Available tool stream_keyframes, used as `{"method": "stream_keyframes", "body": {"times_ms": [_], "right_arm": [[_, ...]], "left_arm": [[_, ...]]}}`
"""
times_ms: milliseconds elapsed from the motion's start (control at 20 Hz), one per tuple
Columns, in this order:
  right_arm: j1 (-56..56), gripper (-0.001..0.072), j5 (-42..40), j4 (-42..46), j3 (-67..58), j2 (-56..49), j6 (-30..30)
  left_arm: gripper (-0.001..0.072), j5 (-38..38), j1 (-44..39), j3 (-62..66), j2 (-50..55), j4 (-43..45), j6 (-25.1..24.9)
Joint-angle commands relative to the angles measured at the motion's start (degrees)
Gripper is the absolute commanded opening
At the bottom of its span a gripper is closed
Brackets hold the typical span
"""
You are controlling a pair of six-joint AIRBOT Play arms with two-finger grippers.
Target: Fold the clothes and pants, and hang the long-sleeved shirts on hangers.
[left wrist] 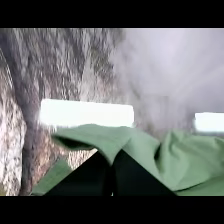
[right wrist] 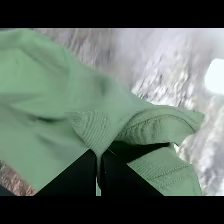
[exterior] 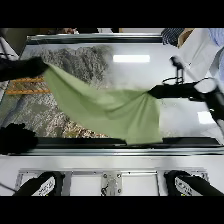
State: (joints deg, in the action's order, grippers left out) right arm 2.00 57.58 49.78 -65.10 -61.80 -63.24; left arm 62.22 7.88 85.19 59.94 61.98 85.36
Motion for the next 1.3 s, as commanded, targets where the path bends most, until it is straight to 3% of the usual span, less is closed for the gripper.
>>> {"method": "stream_keyframes", "body": {"times_ms": [0,150,300,550,800,1050,1250], "right_arm": [[2.05,0.0013,2.4,9.57,-3.52,19.63,-8.85],[2.05,0.0013,9.05,15.39,-3.52,30.93,-18.53],[2.05,0.0013,15.02,15.69,-3.52,36.0,-24.48],[2.01,0.0013,16.96,11.96,-3.48,33.35,-30.27],[-2.32,0.0013,15.69,12.2,-3.37,13.9,-32.06],[-7.23,0.0013,-0.72,15.61,-5.44,-14.49,-26.08],[-7.06,0.0022,-9.44,16.09,-12.17,-25.62,-26.03]], "left_arm": [[0.001,2.29,1.46,7.54,-13.49,0.0,0.02],[0.001,1.44,1.53,10.95,-22.53,0.04,0.63],[0.001,-3.13,1.53,10.75,-26.95,0.07,1.33],[0.001,-5.88,1.53,3.65,-21.24,0.04,2.1],[0.001,-5.88,1.14,1.46,2.27,-0.22,2.12],[0.001,-8.46,-2.71,7.3,27.65,-0.5,2.05],[0.0011,-7.93,-5.07,20.7,40.44,-0.44,2.08]]}}
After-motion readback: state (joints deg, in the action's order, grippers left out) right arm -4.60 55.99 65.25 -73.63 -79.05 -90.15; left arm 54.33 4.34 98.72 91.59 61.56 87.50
